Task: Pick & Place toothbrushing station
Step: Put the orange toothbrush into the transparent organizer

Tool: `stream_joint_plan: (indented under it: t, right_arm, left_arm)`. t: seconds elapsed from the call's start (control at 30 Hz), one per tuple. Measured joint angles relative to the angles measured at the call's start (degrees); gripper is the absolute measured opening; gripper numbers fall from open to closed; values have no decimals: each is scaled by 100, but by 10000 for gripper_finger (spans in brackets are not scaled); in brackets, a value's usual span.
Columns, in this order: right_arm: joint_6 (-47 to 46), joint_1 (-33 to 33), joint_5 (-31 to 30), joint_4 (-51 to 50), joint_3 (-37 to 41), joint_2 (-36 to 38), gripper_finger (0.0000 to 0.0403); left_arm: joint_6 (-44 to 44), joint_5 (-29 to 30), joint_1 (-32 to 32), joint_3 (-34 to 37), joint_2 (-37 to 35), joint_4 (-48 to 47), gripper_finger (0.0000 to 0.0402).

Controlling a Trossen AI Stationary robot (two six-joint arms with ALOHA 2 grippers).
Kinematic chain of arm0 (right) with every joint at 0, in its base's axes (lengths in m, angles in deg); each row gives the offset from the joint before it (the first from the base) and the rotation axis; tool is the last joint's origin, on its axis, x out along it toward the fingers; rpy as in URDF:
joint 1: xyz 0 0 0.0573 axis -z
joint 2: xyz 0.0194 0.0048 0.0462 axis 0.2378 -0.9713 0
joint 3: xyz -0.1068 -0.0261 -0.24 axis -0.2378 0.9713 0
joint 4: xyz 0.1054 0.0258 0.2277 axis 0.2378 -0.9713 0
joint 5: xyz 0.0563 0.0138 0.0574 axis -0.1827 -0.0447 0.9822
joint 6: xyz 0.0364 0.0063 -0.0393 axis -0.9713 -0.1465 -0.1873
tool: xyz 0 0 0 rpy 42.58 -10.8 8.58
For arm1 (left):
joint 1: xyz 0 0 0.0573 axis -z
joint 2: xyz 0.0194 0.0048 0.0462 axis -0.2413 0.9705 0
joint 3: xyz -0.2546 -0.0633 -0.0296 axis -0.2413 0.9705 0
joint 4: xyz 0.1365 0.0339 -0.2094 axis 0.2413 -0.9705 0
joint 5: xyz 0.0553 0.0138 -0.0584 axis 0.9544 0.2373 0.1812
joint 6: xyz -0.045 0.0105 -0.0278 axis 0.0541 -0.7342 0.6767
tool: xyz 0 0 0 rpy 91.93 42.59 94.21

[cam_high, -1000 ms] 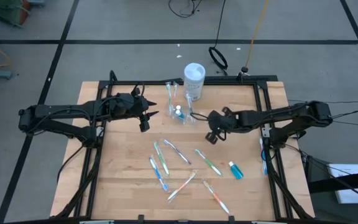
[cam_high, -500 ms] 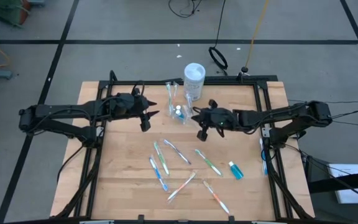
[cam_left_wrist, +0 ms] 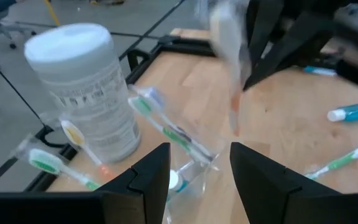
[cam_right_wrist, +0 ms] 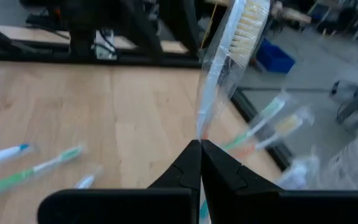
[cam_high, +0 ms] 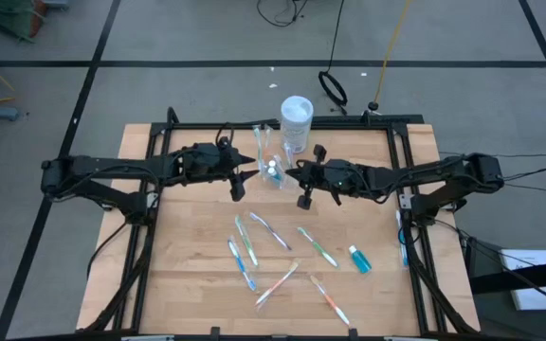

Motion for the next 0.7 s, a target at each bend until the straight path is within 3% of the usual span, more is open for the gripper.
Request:
stream_joint_plan:
  t: [0.3,0.43,0.57,0.7]
  right_arm:
    - [308,440,-490,784,-2,-750,0]
    - [84,528,-562,785,-2,-1153,0]
    - [-16,497,-1066,606,-3,-1340,0]
    - [-283,361,-1230,58,-7,-1355,0]
  left_arm:
    - [-22,13,-2,6,-73,112,172]
    - [-19,15,-2,4,-153,-5,172]
    - [-19,17,-2,6,-174,-62,172]
    - [-56,17,-2,6,-168,-72,172]
